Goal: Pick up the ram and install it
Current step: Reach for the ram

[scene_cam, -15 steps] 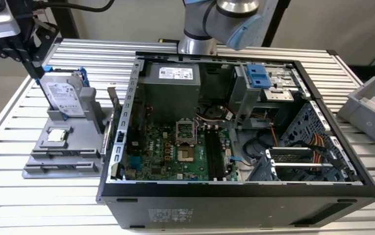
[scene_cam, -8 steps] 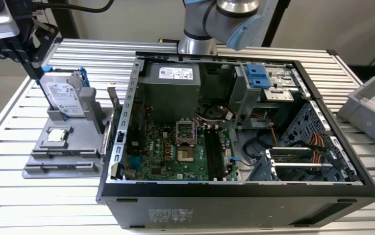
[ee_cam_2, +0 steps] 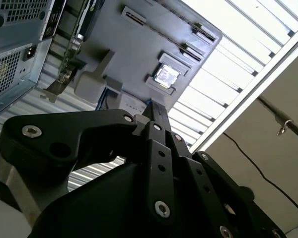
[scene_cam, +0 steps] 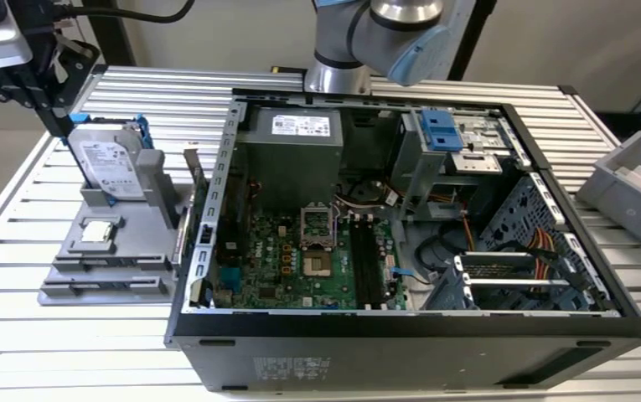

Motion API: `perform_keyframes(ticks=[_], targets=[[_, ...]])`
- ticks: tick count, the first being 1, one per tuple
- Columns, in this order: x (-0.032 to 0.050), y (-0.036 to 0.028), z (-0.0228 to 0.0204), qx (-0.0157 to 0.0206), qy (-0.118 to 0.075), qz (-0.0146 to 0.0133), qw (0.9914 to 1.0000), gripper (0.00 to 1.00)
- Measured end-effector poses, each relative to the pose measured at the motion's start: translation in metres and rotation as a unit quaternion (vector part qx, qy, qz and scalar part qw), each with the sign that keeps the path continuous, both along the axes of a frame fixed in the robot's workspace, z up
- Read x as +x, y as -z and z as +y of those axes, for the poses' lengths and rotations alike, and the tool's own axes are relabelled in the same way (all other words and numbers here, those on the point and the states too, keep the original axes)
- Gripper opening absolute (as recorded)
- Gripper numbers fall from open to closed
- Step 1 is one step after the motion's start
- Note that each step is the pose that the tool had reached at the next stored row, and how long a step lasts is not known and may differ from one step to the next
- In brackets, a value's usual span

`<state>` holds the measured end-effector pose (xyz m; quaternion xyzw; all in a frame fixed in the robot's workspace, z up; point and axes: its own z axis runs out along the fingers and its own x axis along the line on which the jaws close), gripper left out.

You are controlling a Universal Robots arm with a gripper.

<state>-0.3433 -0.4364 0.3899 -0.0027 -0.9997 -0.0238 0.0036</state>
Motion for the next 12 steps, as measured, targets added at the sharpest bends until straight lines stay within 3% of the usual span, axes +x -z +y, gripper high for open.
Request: perform_keyframes(ticks=[12], targets=[[-0.0019,0.0009,-0.0058,0.0000,-0.026,0.0000,0.99965,0.00]])
